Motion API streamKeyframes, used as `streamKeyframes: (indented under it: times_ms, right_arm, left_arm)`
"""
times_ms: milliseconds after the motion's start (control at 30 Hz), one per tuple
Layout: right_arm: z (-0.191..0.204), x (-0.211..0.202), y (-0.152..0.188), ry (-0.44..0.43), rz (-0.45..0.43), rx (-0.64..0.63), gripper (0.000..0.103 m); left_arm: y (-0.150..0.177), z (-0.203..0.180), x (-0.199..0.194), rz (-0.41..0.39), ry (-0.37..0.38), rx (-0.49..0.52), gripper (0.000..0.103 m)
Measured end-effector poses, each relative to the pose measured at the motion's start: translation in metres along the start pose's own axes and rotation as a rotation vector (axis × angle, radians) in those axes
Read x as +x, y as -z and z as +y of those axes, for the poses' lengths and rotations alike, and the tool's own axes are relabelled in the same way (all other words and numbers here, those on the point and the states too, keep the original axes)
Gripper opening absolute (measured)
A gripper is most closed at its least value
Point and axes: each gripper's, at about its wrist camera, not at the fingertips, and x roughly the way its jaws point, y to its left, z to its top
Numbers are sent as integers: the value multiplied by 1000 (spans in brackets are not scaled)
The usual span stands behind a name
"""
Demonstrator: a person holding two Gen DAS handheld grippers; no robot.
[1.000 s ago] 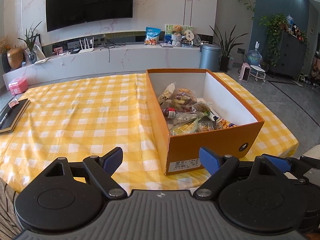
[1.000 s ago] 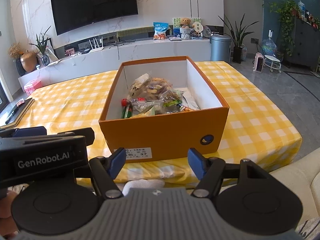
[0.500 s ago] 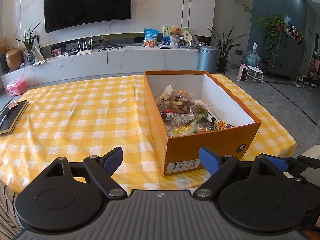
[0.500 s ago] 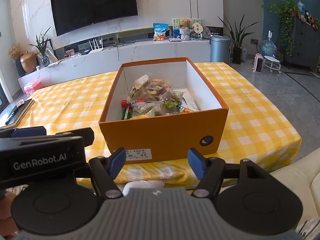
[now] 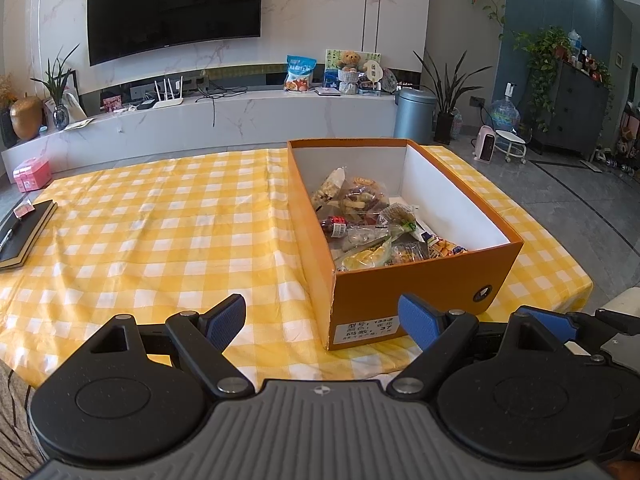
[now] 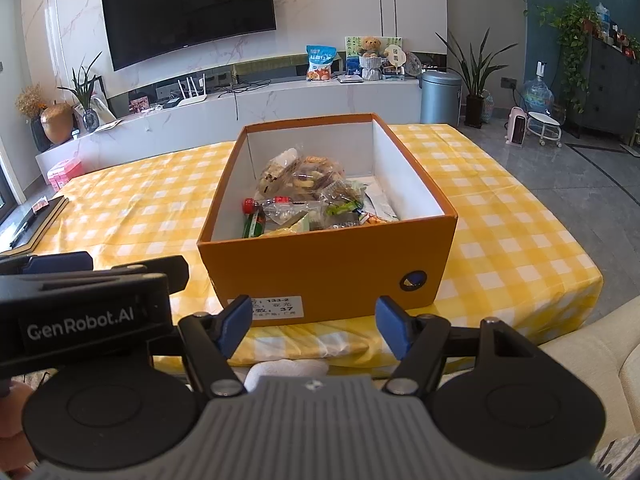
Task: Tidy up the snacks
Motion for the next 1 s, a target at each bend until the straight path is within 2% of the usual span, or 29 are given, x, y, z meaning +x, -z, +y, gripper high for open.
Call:
streamKeyframes:
  times_ms: [1000]
  right_arm:
    - [1, -9, -3, -5, -26, -20, 67]
  left_arm:
    - [-4, 0, -9, -22, 9, 4, 101]
